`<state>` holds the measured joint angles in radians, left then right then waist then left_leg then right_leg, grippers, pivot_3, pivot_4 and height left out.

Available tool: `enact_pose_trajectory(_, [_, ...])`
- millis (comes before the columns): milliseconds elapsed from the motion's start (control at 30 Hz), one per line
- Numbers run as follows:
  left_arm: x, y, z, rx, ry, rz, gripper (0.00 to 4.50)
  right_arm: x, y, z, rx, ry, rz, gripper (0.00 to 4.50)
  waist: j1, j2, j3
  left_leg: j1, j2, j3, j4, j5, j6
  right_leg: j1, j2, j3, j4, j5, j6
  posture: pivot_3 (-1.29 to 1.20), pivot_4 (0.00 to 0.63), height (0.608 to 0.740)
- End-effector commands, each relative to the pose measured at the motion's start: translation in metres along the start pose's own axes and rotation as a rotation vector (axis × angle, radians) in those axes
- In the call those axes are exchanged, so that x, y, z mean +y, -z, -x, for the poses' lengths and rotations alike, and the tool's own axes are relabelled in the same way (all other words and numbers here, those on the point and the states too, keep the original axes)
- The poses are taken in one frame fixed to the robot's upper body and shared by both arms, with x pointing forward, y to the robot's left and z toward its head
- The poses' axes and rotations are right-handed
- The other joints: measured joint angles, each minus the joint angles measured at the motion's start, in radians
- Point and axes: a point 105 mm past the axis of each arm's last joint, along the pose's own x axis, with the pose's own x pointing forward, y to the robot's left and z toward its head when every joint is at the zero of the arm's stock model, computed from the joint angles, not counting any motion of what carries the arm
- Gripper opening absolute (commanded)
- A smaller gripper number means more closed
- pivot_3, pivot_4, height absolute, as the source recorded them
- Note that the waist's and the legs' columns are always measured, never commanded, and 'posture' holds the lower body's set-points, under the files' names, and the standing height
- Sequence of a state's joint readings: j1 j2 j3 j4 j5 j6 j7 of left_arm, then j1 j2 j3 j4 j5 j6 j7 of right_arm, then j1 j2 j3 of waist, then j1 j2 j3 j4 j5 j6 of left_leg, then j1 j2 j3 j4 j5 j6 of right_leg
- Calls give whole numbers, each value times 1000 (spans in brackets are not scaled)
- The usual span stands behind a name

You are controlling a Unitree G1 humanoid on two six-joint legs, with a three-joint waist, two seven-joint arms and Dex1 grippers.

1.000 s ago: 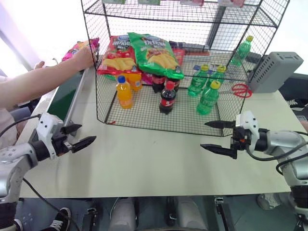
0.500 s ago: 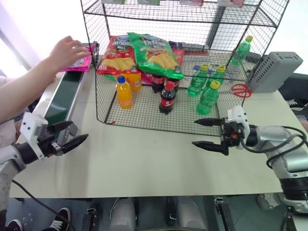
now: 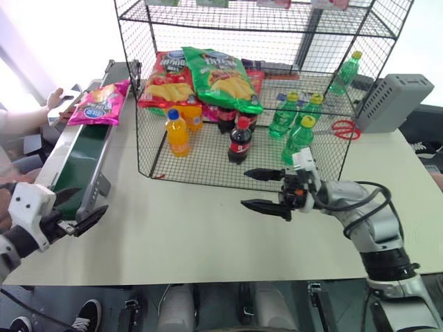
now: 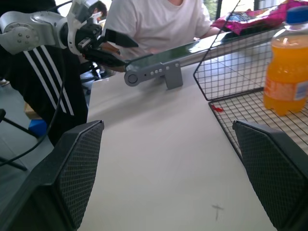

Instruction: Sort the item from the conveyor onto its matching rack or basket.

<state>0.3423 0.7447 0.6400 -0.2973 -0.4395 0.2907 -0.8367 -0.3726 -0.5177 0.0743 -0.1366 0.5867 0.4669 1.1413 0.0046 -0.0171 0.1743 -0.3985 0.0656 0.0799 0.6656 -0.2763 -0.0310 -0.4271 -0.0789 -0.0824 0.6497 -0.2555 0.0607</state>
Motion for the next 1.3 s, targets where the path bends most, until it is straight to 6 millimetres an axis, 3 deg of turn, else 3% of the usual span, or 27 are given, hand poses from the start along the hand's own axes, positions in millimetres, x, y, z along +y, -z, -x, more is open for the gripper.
enact_pose_trajectory(33, [8, -14, 23, -15, -69, -266, 4500, 8, -12, -17, -46, -58, 53, 4460, -2, 0, 0, 0, 0, 0, 0, 0, 0, 0, 0, 0, 0, 0, 0, 0, 150, 740])
enact_pose_trajectory(200, [28, -6, 44, 84, -222, -477, 4500, 13, -6, -30, -48, -106, 72, 4460, 1, -1, -1, 0, 0, 0, 0, 0, 0, 0, 0, 0, 0, 0, 0, 0, 150, 740])
enact_pose_trajectory(300, [30, 6, 56, 170, -213, -654, 4500, 11, -1, -32, -31, -108, 102, 4460, 1, -1, -1, 0, 0, 0, 0, 0, 0, 0, 0, 0, 0, 0, 0, 0, 150, 740])
enact_pose_trajectory(533, [40, 32, 65, 283, -195, -852, 4500, 4, 4, -32, 10, -113, 155, 4460, 0, -1, -1, 0, 1, 1, 0, 0, 0, -1, 0, 0, 0, 0, 0, 0, 150, 740])
enact_pose_trajectory(733, [37, 49, 60, 282, -152, -858, 4500, 1, -1, -29, 4, -95, 177, 4460, -2, -1, -1, -1, 1, 2, 0, 0, 0, -2, -1, 0, 0, 0, 0, 0, 150, 740])
enact_pose_trajectory(1300, [39, 52, 45, 236, -142, -872, 4500, -3, 1, -23, 22, -60, 190, 4460, -20, -1, -1, -1, 1, 2, -1, 0, 0, -2, -1, -1, 0, 0, 0, 0, 150, 740])
